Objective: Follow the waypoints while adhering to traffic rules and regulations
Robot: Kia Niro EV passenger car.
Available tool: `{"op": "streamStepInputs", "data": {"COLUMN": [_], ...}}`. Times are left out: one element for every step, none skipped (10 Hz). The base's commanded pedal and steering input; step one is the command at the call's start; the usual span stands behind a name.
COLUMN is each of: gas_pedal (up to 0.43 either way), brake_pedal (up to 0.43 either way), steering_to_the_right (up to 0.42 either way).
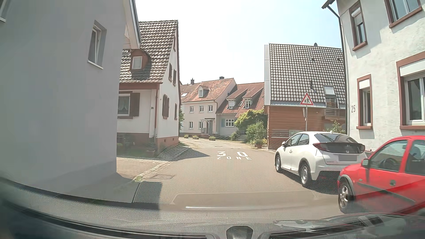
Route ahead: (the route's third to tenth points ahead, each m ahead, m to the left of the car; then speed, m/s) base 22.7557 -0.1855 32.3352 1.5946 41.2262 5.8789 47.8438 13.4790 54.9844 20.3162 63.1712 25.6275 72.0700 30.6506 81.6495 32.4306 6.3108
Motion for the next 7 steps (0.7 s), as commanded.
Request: {"op": "streamStepInputs", "data": {"gas_pedal": [0.0, 0.0, 0.0, 0.0, 0.0, 0.0, 0.0], "brake_pedal": [0.0, 0.0, 0.0, 0.0, 0.0, 0.0, 0.0], "steering_to_the_right": [0.004, 0.004, 0.005, 0.005, 0.006, 0.01, 0.018]}}
